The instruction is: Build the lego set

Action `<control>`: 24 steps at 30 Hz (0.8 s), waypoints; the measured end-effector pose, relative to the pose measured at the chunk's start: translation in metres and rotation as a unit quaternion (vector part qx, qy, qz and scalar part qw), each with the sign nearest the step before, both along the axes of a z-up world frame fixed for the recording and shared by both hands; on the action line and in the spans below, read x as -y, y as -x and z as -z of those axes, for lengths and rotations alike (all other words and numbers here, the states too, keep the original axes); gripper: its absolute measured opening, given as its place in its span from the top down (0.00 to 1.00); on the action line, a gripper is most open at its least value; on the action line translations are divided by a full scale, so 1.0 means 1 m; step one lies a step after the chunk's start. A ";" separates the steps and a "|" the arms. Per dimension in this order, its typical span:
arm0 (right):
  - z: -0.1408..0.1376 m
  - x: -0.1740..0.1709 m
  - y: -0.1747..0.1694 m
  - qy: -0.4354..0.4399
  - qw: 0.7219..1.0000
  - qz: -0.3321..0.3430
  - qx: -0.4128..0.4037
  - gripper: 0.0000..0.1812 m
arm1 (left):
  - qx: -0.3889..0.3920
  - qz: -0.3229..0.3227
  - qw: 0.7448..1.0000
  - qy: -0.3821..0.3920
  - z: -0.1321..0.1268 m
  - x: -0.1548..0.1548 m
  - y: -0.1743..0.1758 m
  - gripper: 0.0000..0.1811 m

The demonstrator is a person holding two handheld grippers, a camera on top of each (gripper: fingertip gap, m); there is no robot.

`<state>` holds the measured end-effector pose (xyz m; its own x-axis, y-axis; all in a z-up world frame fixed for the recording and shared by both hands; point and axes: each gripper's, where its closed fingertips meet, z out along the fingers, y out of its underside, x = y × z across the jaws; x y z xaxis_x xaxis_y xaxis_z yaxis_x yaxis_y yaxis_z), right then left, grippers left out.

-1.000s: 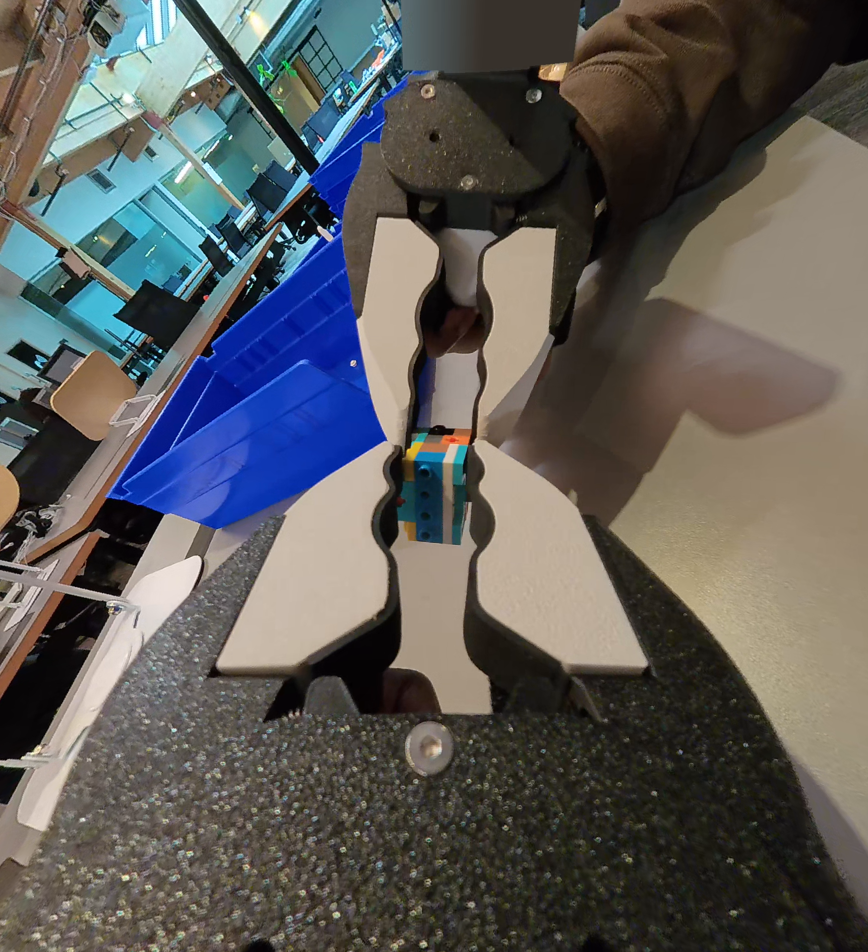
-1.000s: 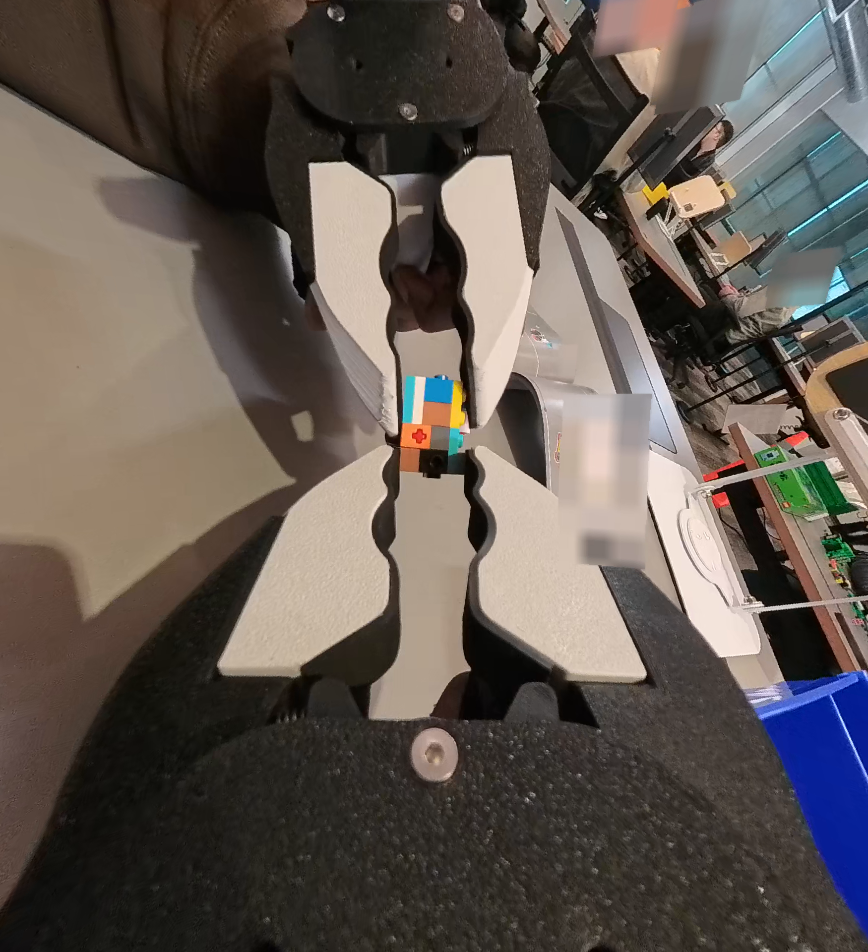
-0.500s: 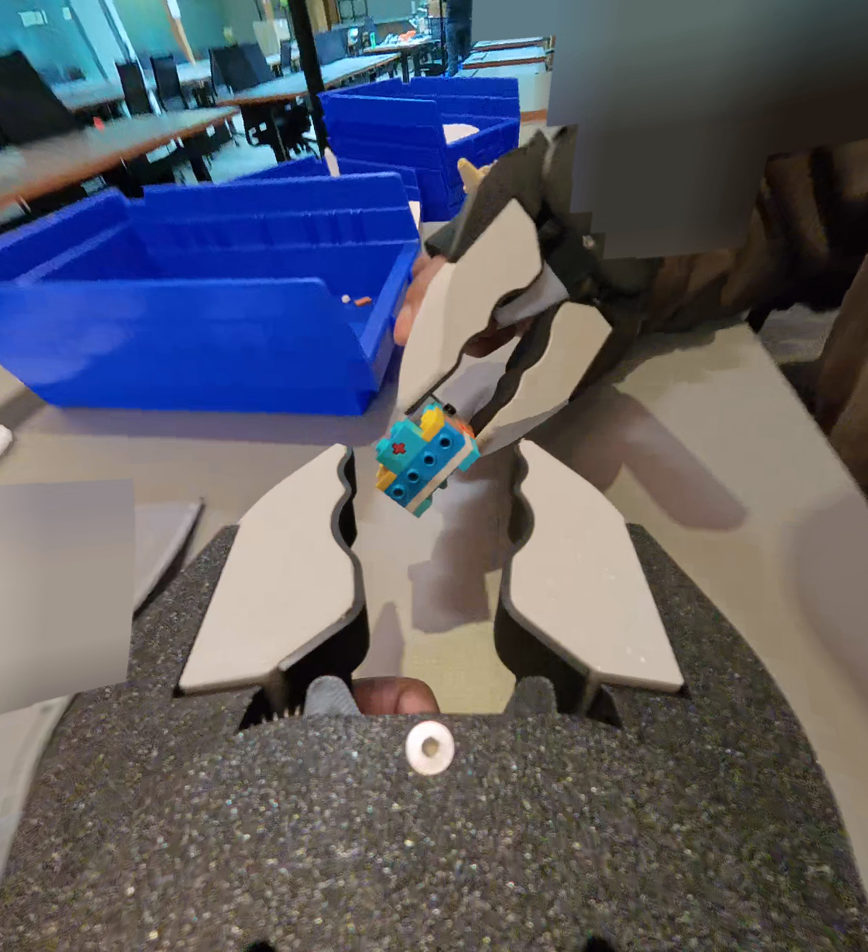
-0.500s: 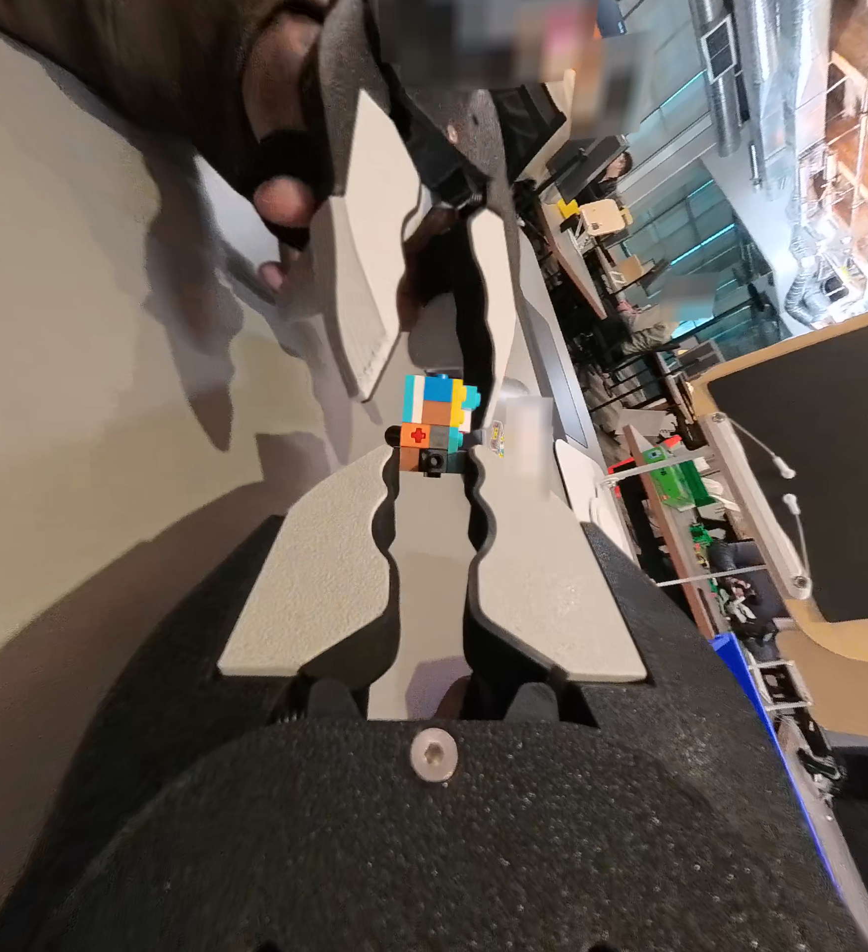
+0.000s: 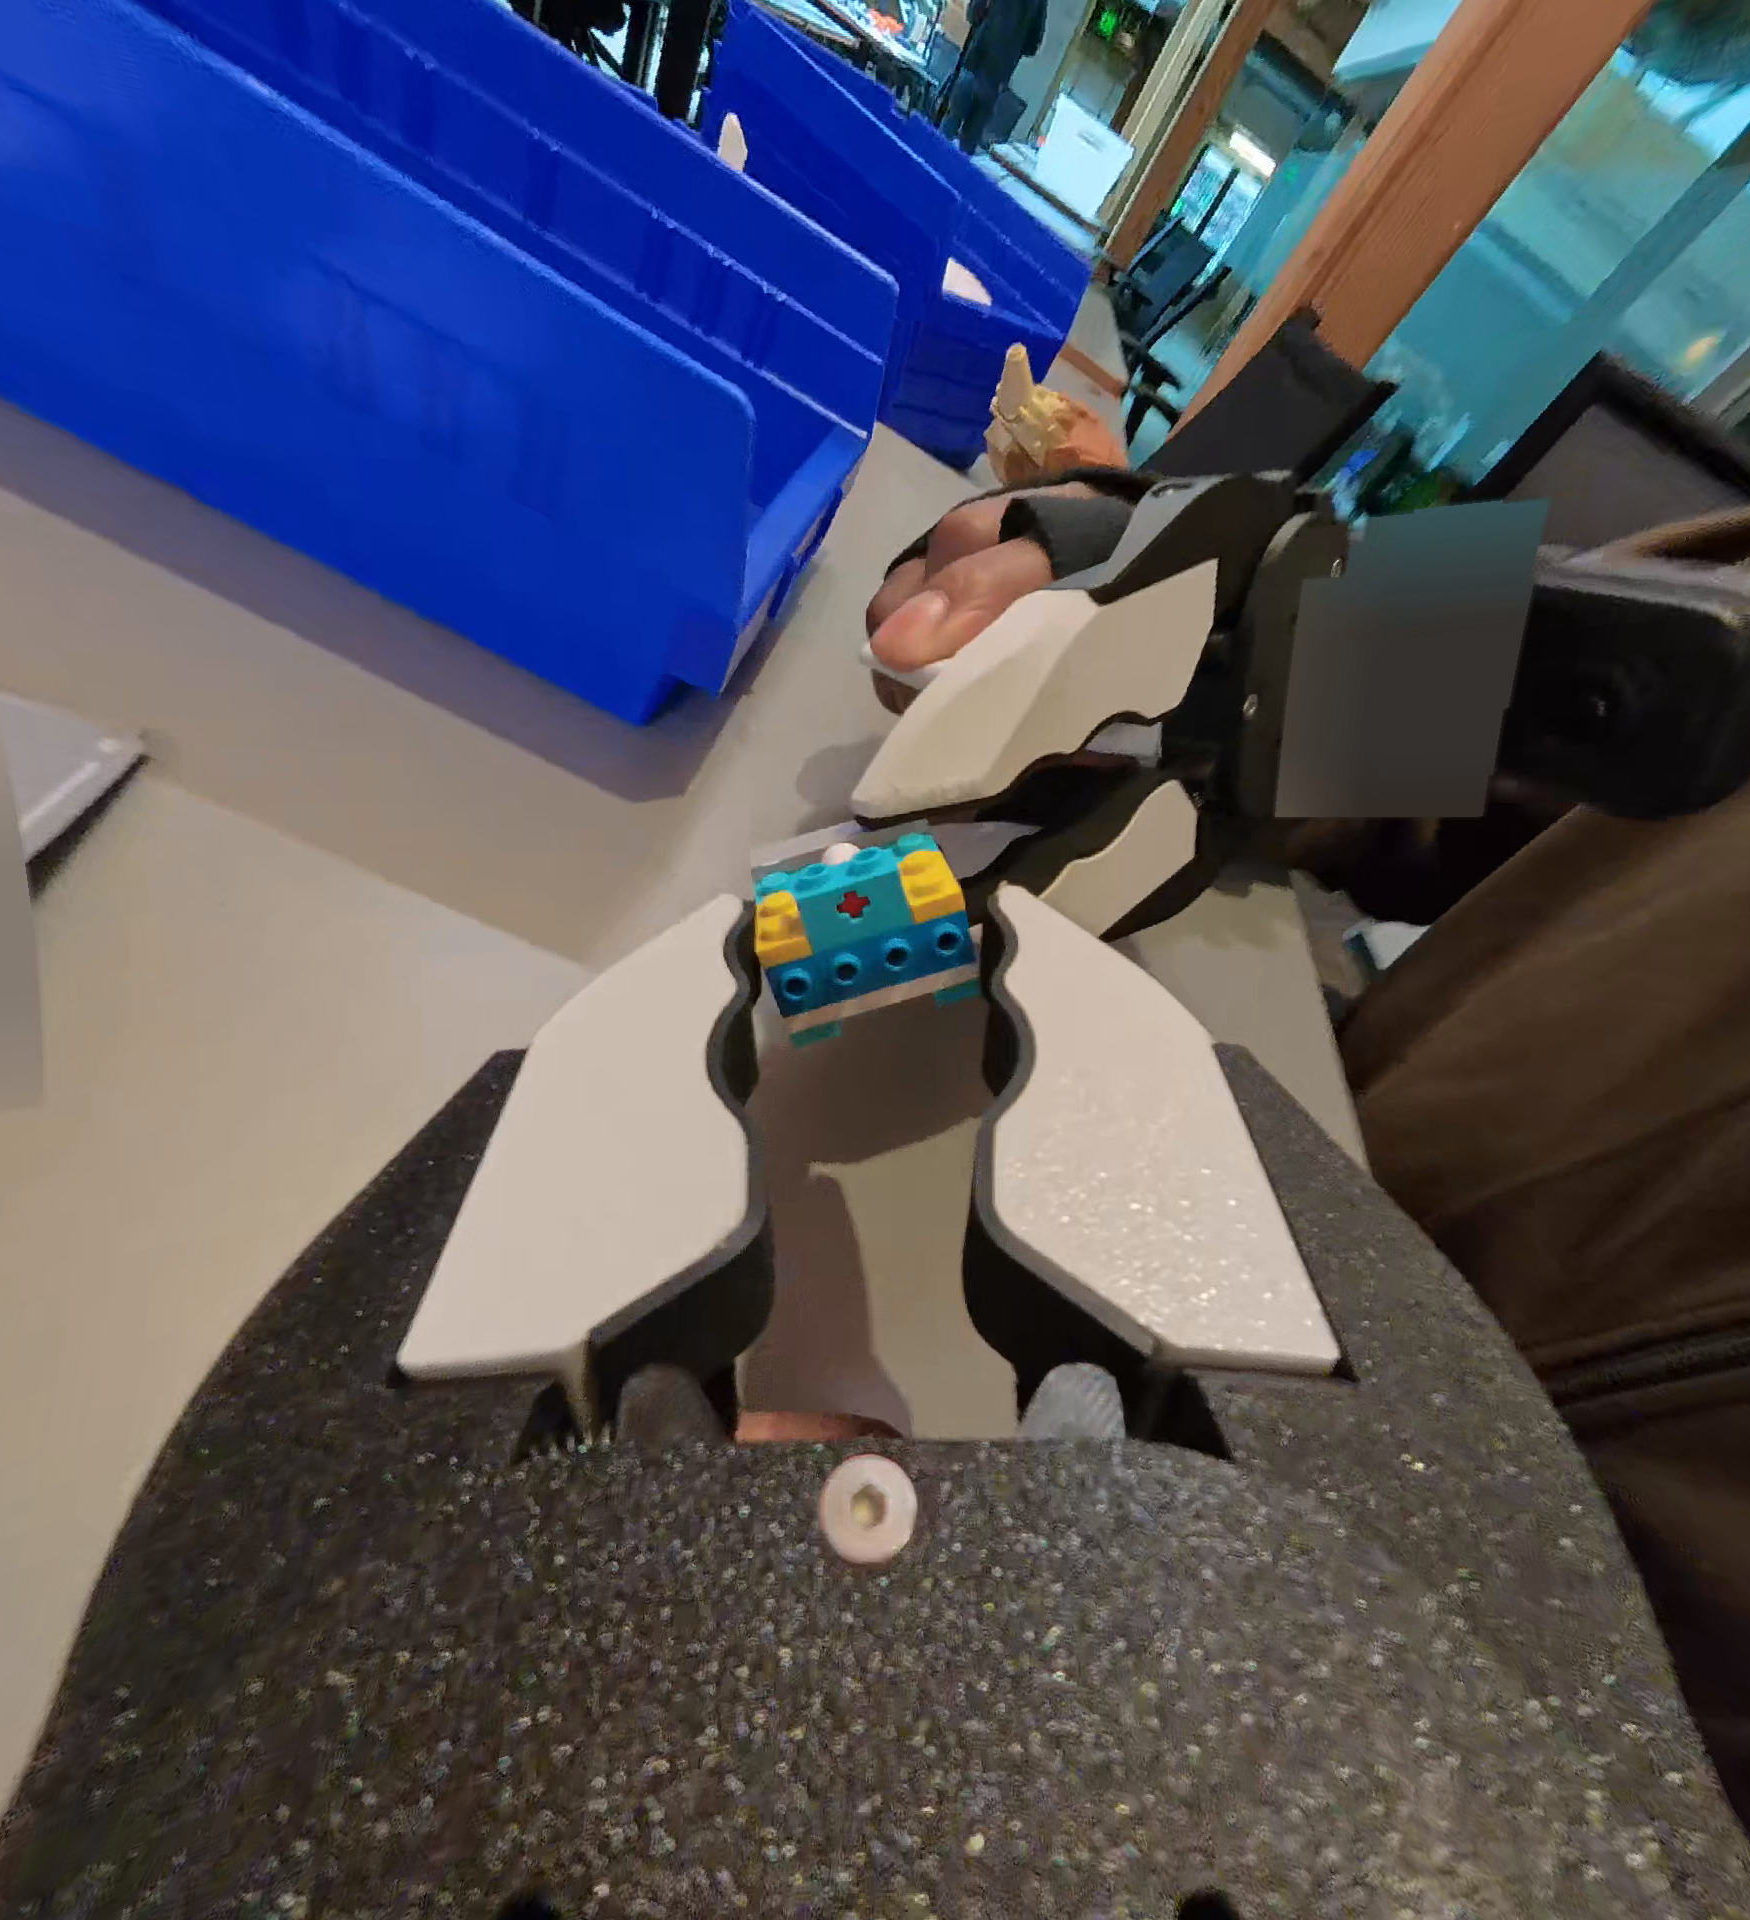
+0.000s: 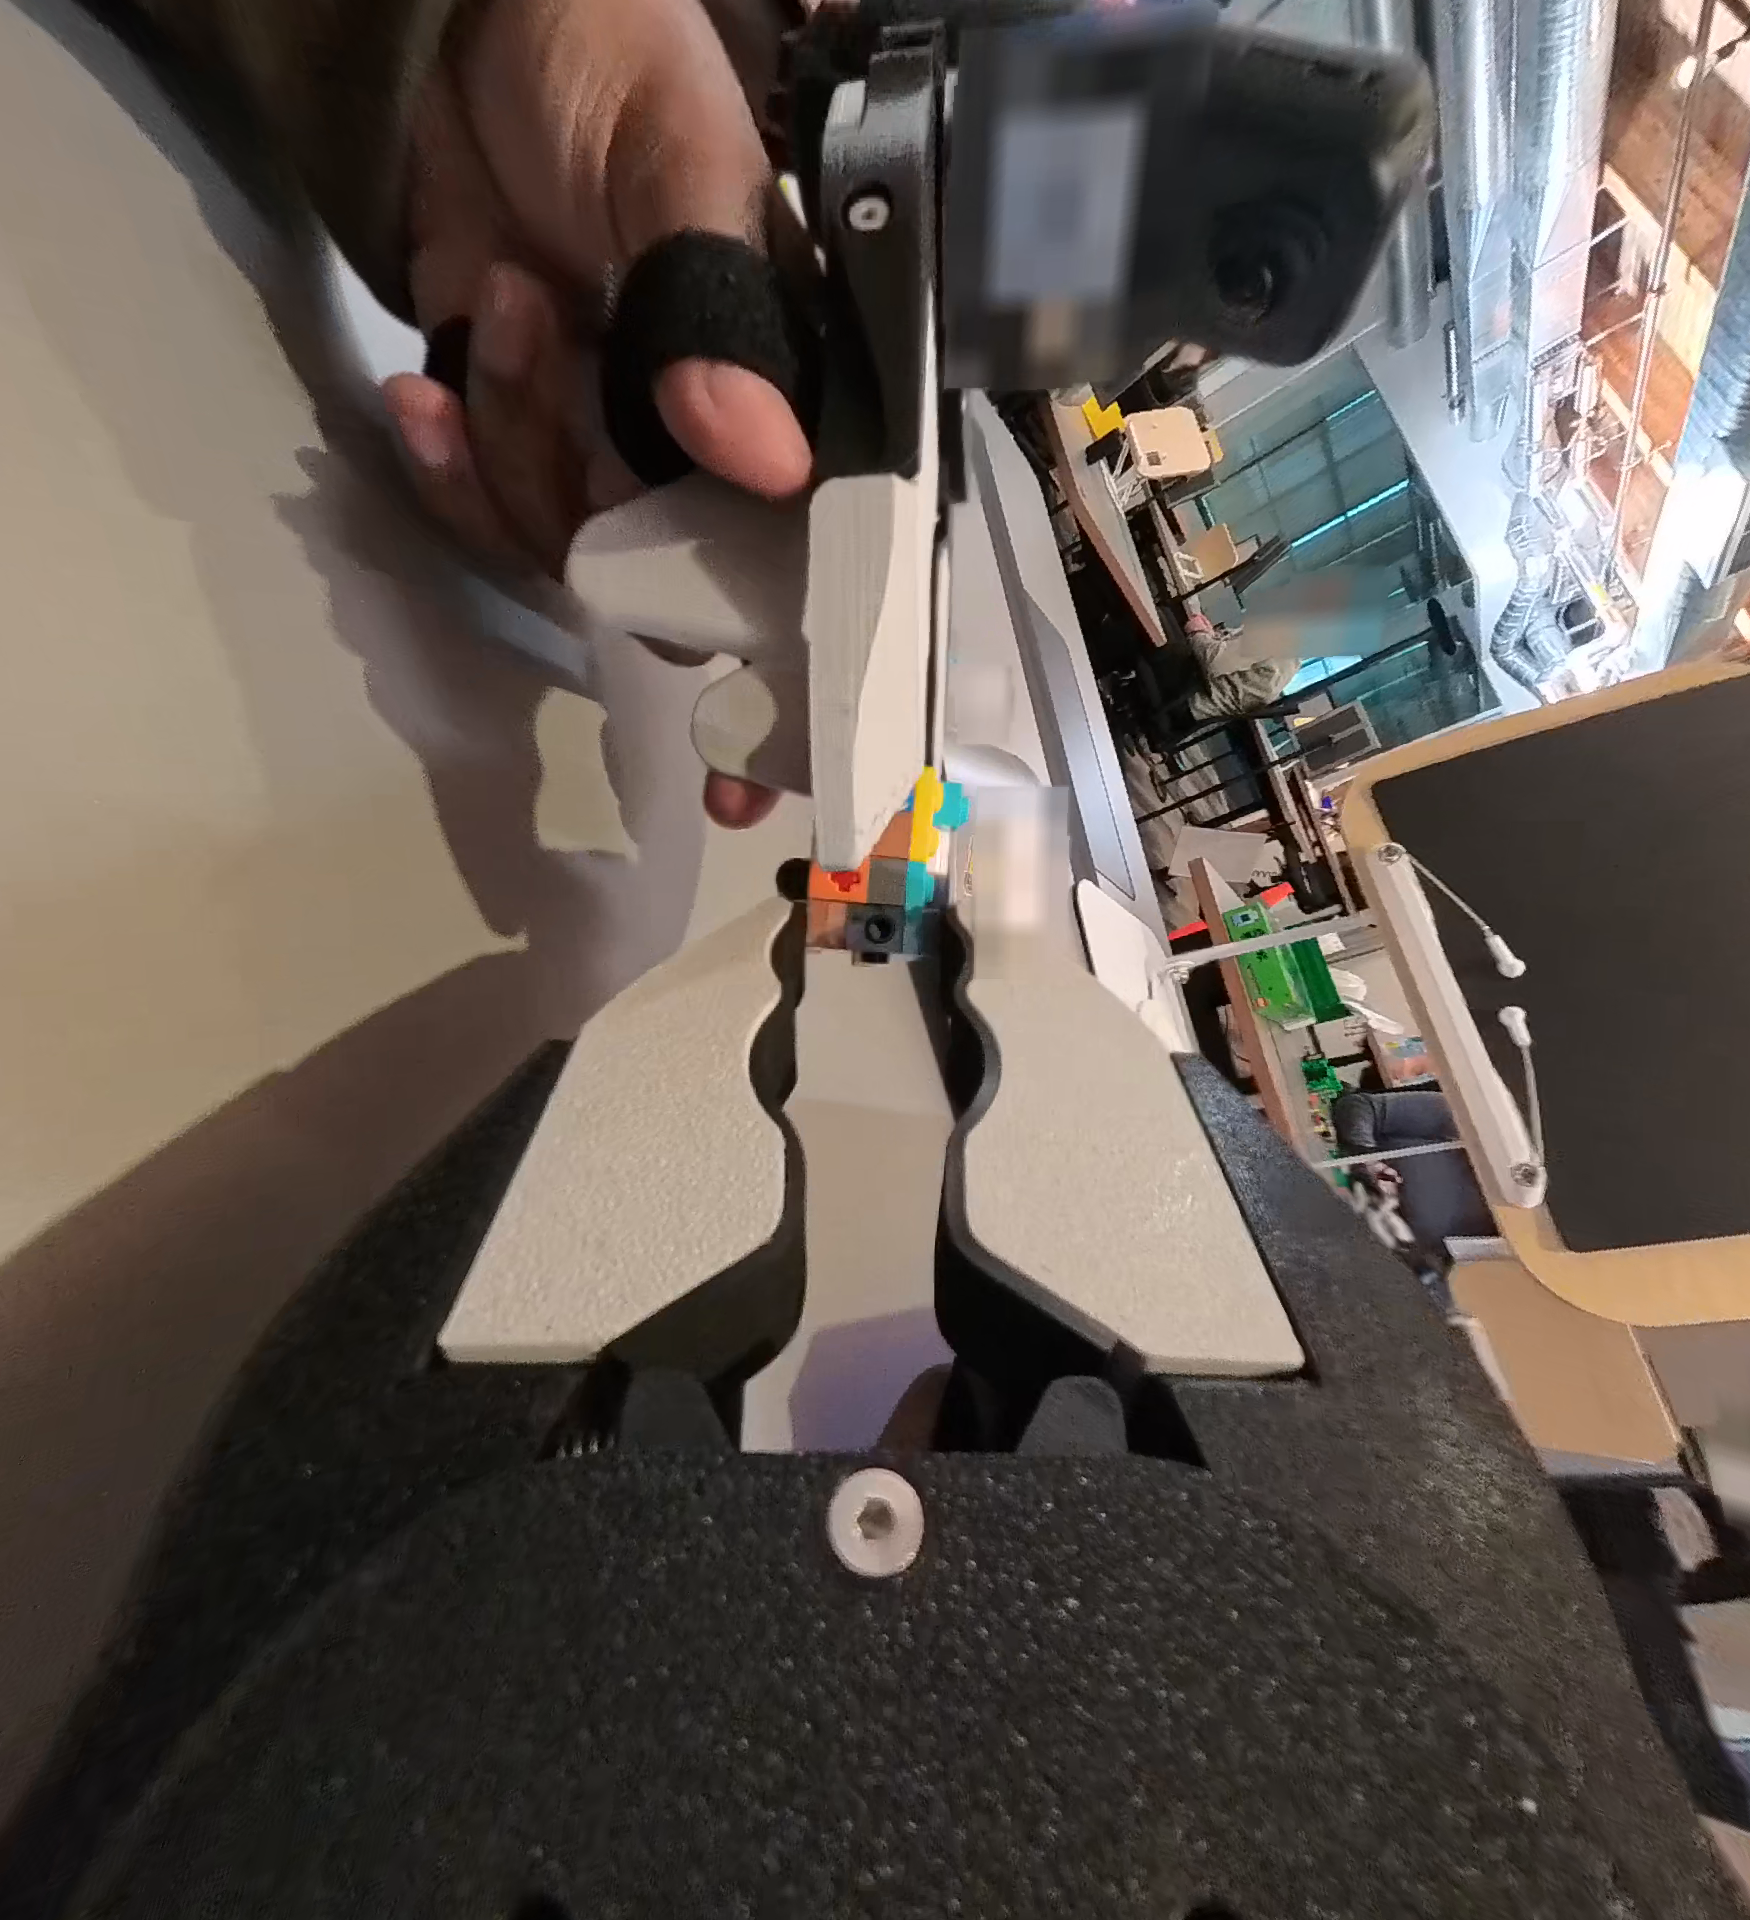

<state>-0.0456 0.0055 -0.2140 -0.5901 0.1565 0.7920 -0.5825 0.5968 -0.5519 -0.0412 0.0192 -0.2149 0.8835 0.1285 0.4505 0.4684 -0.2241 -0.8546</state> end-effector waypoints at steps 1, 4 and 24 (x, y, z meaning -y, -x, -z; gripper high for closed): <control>-0.001 0.000 0.001 0.008 1.000 0.000 0.009 0.87 | 0.026 0.000 1.000 -0.009 -0.001 0.000 0.001 0.78; -0.007 -0.002 0.006 0.039 0.999 0.008 0.029 0.86 | 0.112 0.002 0.992 -0.055 -0.007 0.001 0.003 0.78; -0.008 -0.005 0.005 0.090 0.989 -0.001 0.117 0.83 | -0.042 -0.016 0.997 -0.058 -0.011 0.006 0.011 0.78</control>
